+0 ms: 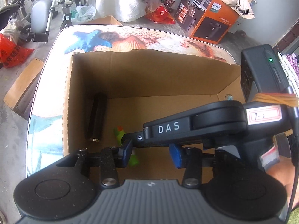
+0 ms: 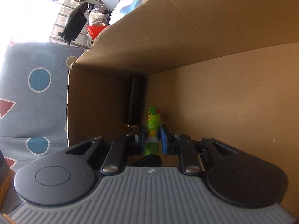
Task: Organize rigid objects
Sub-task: 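Lower the green battery into the box and open the right gripper, then move the right gripper to the black key fob and grasp it, then carry the black key fob into the box and open the right gripper, then grasp the rim of the pink silicone cup with the right gripper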
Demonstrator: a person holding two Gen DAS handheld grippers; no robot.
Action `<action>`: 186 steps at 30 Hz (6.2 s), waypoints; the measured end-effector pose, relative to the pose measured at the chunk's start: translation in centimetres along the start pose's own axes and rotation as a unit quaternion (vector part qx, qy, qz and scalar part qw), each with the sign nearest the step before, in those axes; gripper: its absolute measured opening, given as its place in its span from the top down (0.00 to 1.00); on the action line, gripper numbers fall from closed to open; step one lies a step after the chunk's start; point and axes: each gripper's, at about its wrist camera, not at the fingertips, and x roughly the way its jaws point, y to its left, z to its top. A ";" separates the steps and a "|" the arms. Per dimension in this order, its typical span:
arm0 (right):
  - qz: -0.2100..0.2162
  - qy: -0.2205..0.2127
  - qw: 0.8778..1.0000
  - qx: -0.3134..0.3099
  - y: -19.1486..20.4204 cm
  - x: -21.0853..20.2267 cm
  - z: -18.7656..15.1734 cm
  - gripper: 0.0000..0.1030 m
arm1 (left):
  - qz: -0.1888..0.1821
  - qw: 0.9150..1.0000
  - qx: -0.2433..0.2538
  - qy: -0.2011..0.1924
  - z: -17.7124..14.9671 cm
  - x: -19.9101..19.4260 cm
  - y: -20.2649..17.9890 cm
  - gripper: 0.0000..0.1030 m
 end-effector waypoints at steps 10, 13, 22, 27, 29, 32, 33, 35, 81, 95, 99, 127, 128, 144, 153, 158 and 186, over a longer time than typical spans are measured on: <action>0.033 -0.042 0.999 -0.007 0.4 -6.0 -2.8 0.67 | -0.033 0.998 0.021 -0.053 -2.4 -5.1 -1.9 0.41; 0.036 -0.075 0.996 -0.026 -0.1 -9.8 -5.0 0.65 | -0.041 0.995 0.039 -0.080 -4.2 -7.5 -3.2 0.43; 0.073 -0.165 0.983 -0.027 -5.5 -20.4 -15.8 0.64 | -0.102 0.982 0.089 -0.132 -12.1 -12.0 -6.6 0.34; 0.049 -0.188 0.981 -0.031 -8.8 -20.5 -22.5 0.64 | -0.106 0.981 0.122 -0.112 -17.3 -9.3 -9.3 0.34; 0.035 -0.193 0.980 -0.026 -10.2 -19.1 -24.8 0.63 | -0.100 0.980 0.133 -0.105 -19.3 -7.5 -10.4 0.34; 0.021 -0.201 0.979 -0.013 -12.0 -16.9 -26.5 0.63 | -0.087 0.982 0.138 -0.091 -21.2 -4.9 -12.0 0.37; 0.023 -0.203 0.979 -0.005 -12.6 -16.5 -26.8 0.64 | -0.081 0.983 0.138 -0.087 -21.6 -4.1 -12.5 0.39; 0.027 -0.204 0.978 0.012 -13.7 -15.5 -27.0 0.65 | -0.072 0.985 0.138 -0.071 -22.1 -2.5 -13.4 0.44; 0.075 -0.178 0.981 0.010 -15.5 -10.4 -24.5 0.85 | -0.042 0.988 0.141 -0.054 -20.2 1.4 -14.4 0.66; 0.102 -0.251 0.957 -0.105 -5.8 -19.0 -24.5 0.85 | -0.032 0.966 0.179 -0.184 -18.4 -11.0 -14.7 0.66; 0.120 -0.230 0.958 -0.124 -2.5 -19.0 -19.8 0.85 | -0.023 0.971 0.147 -0.186 -14.4 -12.5 -12.2 0.66; 0.030 -0.028 0.999 0.006 -0.7 0.0 3.0 0.82 | 0.074 0.992 0.079 -0.061 1.0 -1.5 -2.9 0.63; 0.029 -0.031 0.999 0.006 -0.7 -0.1 3.0 0.82 | 0.072 0.992 0.077 -0.062 0.9 -1.8 -2.9 0.62; 0.051 -0.217 0.970 -0.096 -1.3 -18.7 -12.7 0.79 | -0.021 0.981 0.107 -0.160 -10.9 -13.6 -6.4 0.29; 0.009 -0.245 0.961 -0.131 -5.7 -18.8 -26.0 0.78 | -0.036 0.982 0.132 -0.128 -20.8 -10.5 -7.4 0.21; -0.041 -0.222 0.965 -0.136 -6.4 -13.2 -28.9 0.78 | -0.016 0.983 0.142 -0.115 -23.6 -7.2 -8.3 0.21; -0.133 -0.196 0.956 -0.171 -7.7 -7.7 -28.1 0.87 | 0.036 0.969 0.224 -0.092 -24.3 -0.9 -12.0 0.22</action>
